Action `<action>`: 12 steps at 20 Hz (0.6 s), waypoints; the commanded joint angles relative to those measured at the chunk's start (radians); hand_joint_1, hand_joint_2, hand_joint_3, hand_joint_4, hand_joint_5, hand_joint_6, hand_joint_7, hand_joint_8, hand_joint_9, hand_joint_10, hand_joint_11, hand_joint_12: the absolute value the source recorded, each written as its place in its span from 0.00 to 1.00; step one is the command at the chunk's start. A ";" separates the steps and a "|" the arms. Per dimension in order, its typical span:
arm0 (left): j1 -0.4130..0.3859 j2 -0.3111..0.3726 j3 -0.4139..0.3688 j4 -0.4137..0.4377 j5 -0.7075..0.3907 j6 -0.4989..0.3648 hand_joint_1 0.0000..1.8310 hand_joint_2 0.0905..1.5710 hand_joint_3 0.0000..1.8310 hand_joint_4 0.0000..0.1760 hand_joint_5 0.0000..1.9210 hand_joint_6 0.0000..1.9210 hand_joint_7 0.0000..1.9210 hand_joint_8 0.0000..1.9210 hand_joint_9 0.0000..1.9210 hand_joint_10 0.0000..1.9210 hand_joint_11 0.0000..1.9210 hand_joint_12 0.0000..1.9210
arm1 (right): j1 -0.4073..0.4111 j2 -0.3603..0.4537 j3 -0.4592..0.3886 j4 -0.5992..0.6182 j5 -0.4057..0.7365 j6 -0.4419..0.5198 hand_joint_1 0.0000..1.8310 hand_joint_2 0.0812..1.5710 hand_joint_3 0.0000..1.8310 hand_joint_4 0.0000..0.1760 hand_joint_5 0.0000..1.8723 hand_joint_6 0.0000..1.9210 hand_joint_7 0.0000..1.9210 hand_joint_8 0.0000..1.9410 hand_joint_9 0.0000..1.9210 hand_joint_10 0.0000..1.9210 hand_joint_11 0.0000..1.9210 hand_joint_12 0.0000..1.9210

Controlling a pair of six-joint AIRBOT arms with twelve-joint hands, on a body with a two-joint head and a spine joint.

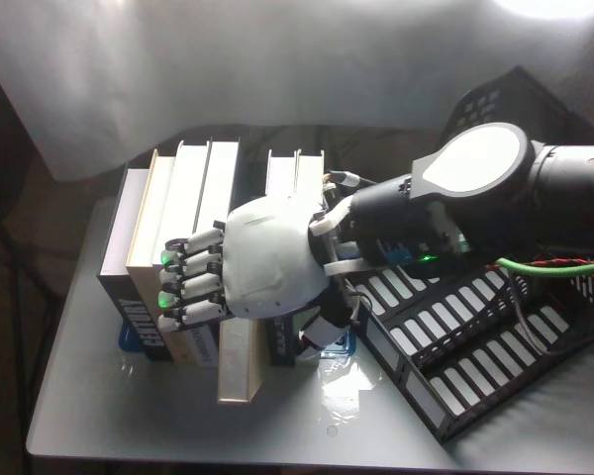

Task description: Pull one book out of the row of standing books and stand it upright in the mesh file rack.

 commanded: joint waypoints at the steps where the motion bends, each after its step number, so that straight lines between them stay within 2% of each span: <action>1: 0.004 0.014 0.002 -0.014 -0.139 -0.005 0.04 0.87 0.01 0.00 0.00 0.00 0.00 0.00 0.00 0.00 0.00 0.00 | 0.007 0.000 0.003 0.016 -0.001 0.000 0.46 0.62 0.00 0.00 0.00 0.00 0.00 0.00 0.00 0.00 0.00 0.00; 4: 0.015 0.022 -0.011 -0.024 -0.171 -0.005 0.00 0.85 0.00 0.02 0.00 0.00 0.00 0.00 0.00 0.00 0.00 0.00 | 0.001 -0.015 0.009 -0.003 -0.010 0.000 0.45 0.63 0.00 0.00 0.00 0.00 0.00 0.00 0.00 0.00 0.00 0.00; 12: 0.039 0.032 -0.022 -0.043 -0.200 -0.005 0.00 0.86 0.00 0.00 0.00 0.00 0.00 0.00 0.00 0.00 0.00 0.00 | -0.019 -0.080 0.061 -0.038 -0.035 0.000 0.43 0.63 0.00 0.00 0.00 0.00 0.00 0.00 0.00 0.00 0.00 0.00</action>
